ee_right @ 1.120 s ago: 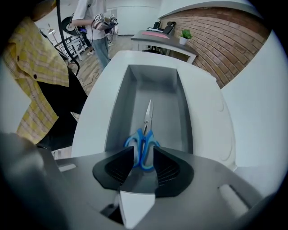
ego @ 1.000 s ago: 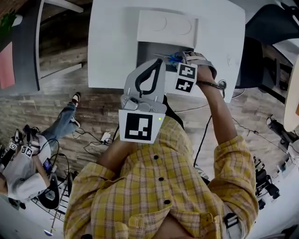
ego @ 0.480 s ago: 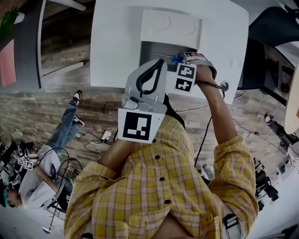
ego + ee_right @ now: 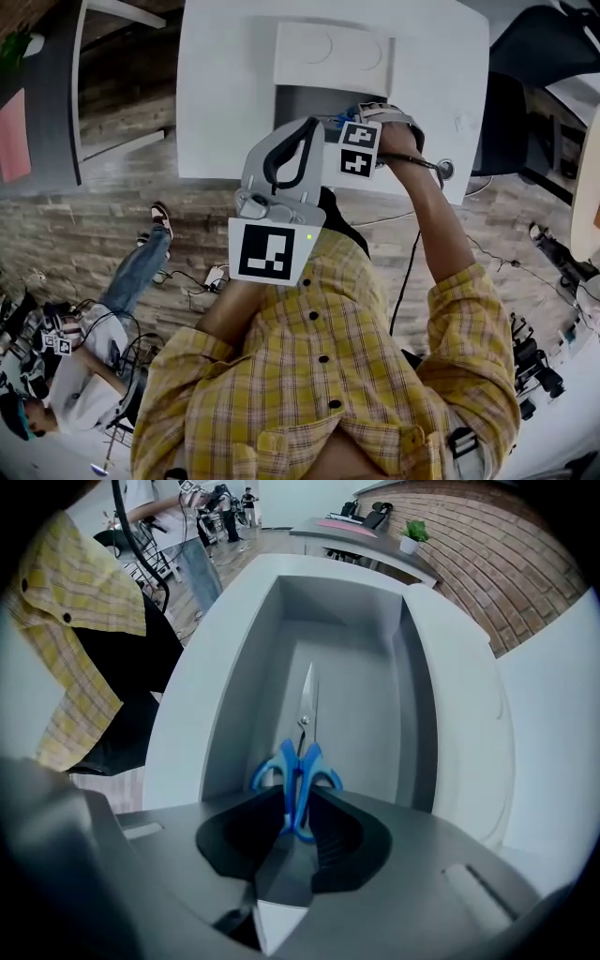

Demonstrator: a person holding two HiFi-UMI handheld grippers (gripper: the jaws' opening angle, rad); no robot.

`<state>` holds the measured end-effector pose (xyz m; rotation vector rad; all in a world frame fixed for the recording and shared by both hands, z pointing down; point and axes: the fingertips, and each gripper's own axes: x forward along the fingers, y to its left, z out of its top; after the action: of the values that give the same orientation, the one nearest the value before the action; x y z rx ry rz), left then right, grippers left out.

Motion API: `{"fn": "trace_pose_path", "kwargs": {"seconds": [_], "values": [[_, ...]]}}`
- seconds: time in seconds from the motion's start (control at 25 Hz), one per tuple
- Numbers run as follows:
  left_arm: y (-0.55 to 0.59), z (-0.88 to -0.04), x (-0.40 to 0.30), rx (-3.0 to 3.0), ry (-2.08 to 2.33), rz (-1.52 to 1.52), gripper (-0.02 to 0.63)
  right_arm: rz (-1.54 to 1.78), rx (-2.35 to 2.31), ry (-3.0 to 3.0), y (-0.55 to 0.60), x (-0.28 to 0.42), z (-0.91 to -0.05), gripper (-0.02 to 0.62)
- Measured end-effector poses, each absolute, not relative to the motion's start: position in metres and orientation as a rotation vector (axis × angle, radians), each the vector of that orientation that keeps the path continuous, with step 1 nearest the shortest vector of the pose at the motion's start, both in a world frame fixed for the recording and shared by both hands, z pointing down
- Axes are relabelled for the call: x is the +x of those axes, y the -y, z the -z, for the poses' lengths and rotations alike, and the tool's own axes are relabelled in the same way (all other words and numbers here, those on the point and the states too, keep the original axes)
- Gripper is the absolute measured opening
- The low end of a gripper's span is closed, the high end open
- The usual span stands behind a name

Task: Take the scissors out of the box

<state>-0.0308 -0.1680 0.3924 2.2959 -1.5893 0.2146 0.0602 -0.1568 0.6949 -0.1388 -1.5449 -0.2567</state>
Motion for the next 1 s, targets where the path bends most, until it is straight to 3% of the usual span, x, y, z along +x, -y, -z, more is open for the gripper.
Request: {"fn": "trace_pose_path", "kwargs": {"seconds": [1.0], "values": [[0.134,-0.349,-0.036,2.361,1.675,-0.181,0.003,0.153,0.139,1.799,0.153,0.042,-0.616,0.089]]}}
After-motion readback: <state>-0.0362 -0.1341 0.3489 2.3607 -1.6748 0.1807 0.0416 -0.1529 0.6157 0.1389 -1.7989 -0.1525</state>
